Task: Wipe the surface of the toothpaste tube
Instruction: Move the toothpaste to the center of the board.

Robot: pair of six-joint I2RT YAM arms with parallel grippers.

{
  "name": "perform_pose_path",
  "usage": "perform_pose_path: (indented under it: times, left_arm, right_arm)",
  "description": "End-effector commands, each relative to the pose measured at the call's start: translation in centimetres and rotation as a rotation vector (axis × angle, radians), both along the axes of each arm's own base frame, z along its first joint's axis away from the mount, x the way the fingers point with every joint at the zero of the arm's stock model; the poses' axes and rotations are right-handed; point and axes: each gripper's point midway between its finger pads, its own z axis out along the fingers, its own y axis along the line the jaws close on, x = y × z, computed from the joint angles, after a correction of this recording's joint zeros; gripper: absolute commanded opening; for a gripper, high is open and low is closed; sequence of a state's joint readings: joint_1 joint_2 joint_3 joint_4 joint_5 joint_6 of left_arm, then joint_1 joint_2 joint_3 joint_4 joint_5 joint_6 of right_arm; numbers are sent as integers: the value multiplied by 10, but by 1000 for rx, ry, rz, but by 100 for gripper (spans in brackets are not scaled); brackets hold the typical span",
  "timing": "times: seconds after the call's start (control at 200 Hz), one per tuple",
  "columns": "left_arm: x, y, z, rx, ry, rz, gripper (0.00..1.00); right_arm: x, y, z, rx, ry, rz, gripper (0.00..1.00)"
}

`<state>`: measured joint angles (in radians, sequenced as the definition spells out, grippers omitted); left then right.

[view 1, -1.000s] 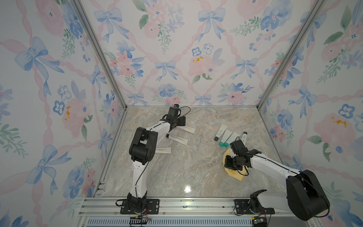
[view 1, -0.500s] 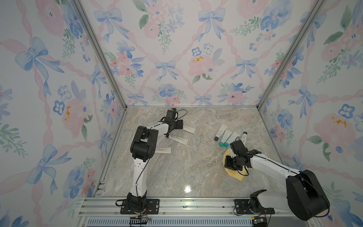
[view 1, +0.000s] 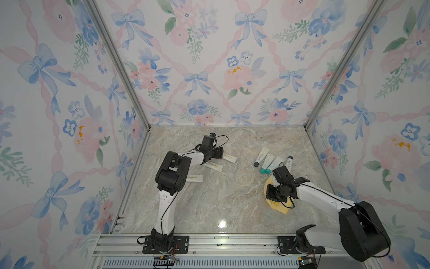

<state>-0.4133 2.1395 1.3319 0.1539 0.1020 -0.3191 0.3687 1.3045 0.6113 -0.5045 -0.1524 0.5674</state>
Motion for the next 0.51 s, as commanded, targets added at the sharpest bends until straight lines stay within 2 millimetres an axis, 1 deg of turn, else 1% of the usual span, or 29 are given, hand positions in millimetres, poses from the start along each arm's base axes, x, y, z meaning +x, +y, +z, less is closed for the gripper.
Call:
perform_pose_path:
  times: [0.0, 0.025, 0.03, 0.045, 0.2, 0.35, 0.415, 0.5]
  left_arm:
    - [-38, -4, -20, 17, 90, -24, 76]
    - [-41, -5, -17, 14, 87, -24, 76]
    - [-44, -4, -20, 16, 93, -24, 76]
    - [-44, -6, -15, 12, 83, -25, 76]
    - [-69, -7, -7, -25, 88, -38, 76]
    - [-91, -20, 2, -67, 91, -83, 76]
    - [-102, -26, -1, -74, 105, -105, 76]
    - [-115, -29, -4, -77, 121, -119, 76]
  right_arm:
    - [-7, -1, -3, -3, 4, 16, 13]
    - [-7, -1, -3, -4, 4, 17, 13]
    - [-7, -1, -3, -4, 4, 17, 13]
    - [-7, -1, -3, -4, 5, 17, 13]
    - [-7, 0, -3, 0, -2, 19, 13]
    - [-7, 0, -3, 3, -2, 20, 13]
    - [-7, 0, -3, 4, -1, 19, 13]
    - [-7, 0, -2, 6, -5, 20, 13]
